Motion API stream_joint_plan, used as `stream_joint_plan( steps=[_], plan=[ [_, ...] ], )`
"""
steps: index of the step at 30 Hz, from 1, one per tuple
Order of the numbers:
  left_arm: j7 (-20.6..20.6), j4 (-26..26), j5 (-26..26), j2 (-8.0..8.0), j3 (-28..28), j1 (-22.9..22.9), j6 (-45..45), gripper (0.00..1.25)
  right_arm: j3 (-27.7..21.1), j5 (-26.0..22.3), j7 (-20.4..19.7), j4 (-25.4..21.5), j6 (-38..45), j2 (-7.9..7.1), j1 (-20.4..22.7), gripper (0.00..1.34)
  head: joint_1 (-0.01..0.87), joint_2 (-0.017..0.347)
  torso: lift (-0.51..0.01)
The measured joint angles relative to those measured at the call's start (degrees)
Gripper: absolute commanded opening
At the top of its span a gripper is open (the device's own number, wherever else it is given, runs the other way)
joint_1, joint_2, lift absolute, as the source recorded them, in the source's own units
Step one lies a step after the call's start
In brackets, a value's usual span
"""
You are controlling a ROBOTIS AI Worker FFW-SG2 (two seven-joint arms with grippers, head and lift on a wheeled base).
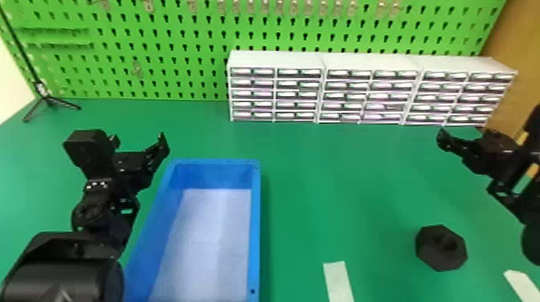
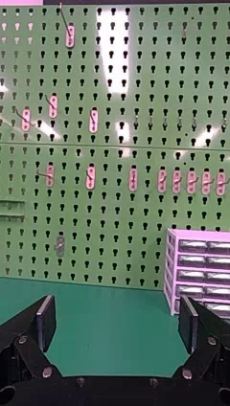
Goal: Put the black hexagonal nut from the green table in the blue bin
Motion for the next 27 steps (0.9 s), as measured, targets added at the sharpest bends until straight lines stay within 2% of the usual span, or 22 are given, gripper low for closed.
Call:
stream_joint_plan(
  steps=[27],
  plan=[
    [0.0, 0.0, 0.0, 0.0, -0.01, 0.02, 0.05, 0.97, -0.61, -0.04, 0.0, -0.48, 0.19, 0.07, 0.44, 1.23, 0.683, 0.028, -0.096]
  ],
)
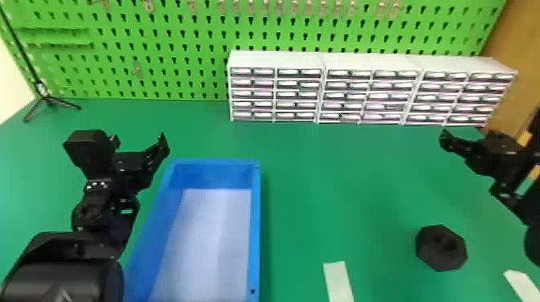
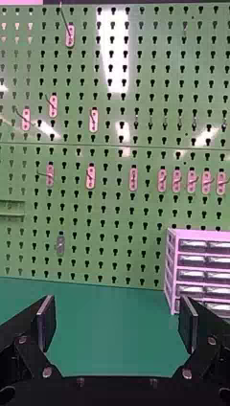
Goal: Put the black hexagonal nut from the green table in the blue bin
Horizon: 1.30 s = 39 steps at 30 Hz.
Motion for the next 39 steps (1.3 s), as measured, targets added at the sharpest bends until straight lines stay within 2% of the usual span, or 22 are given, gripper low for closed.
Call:
stream_joint_plan(
  steps=[13, 22, 29, 39],
  plan=[
    [0.0, 0.0, 0.0, 0.0, -0.01, 0.0, 0.0, 0.97, -0.11, -0.18, 0.0, -0.58, 0.93, -0.05, 0.4, 1.23, 0.683, 0.028, -0.096],
    [0.0, 0.0, 0.0, -0.01, -0.15, 0.0, 0.02, 0.97, -3.21, -0.08, 0.42, -5.82, 7.52, 0.41, 3.49, 1.23, 0.683, 0.028, -0.096],
    [0.0, 0.0, 0.0, -0.03, -0.28, 0.0, 0.09, 0.97, -4.85, 0.93, 3.83, -10.84, 14.84, -0.07, 6.08, 1.23, 0.683, 0.028, -0.096],
    [0.0, 0.0, -0.17, 0.0, -0.3, 0.08, 0.2, 0.97, -6.85, 5.12, 10.65, -18.0, 26.76, -2.55, 9.38, 1.23, 0.683, 0.028, -0.096]
  ],
)
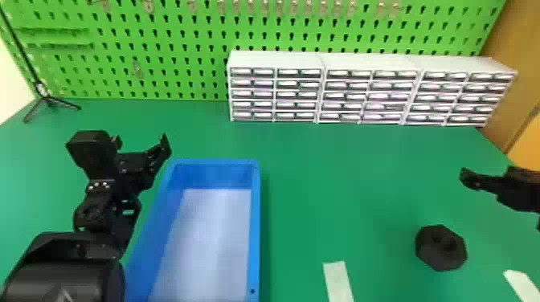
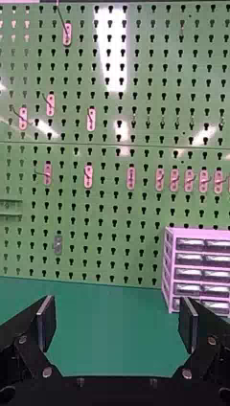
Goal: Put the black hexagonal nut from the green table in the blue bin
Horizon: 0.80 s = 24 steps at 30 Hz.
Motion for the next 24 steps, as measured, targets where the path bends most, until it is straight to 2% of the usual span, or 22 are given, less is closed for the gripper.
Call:
stream_joint_plan(
  steps=[5, 16, 24],
  plan=[
    [0.0, 0.0, -0.15, 0.0, 0.16, 0.14, 0.05, 0.97, -0.54, -0.06, 2.85, -1.47, 3.15, -2.09, 1.56, 1.23, 0.683, 0.028, -0.096],
    [-0.09, 0.0, -0.8, 0.08, 0.29, 0.18, 0.21, 0.97, -0.18, -0.79, 8.25, -1.78, 7.22, -9.12, 4.92, 1.23, 0.683, 0.028, -0.096],
    [-0.51, 0.0, -1.38, 0.1, 0.47, 0.18, 0.33, 0.97, 0.49, 3.98, 16.03, -1.1, 7.58, -13.39, 6.89, 1.23, 0.683, 0.028, -0.096]
  ],
)
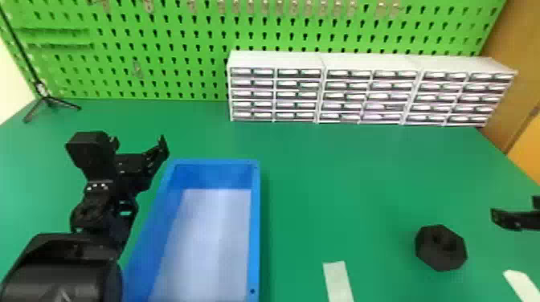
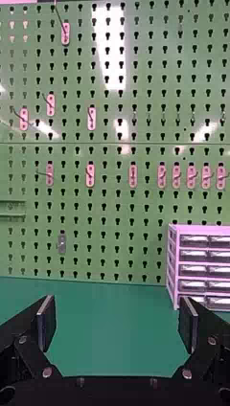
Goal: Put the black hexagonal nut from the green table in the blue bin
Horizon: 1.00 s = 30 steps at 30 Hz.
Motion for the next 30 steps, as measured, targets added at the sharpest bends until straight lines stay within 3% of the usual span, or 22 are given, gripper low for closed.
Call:
stream_joint_plan(
  steps=[6, 12, 21, 30],
  plan=[
    [-0.24, 0.0, -0.38, 0.05, 0.13, 0.04, 0.22, 0.97, 0.45, 5.29, 7.67, 1.48, -1.18, -2.58, 1.85, 1.23, 0.683, 0.028, -0.096],
    [-0.29, 0.0, -0.57, 0.07, 0.26, 0.09, 0.25, 0.97, 2.03, 8.79, 12.68, 3.09, -3.32, -4.31, 2.64, 1.25, 0.683, 0.028, -0.096],
    [-0.44, 0.0, -0.82, 0.19, 0.39, 0.25, 0.25, 0.97, 6.66, 12.76, 17.53, 4.18, -3.94, -6.67, 2.54, 1.25, 0.683, 0.028, -0.096],
    [-0.46, 0.0, -0.78, 0.44, 0.53, 0.59, 0.25, 0.97, 8.83, 14.25, 19.92, 5.23, -4.02, -7.46, 2.61, 1.25, 0.683, 0.028, -0.096]
  ],
)
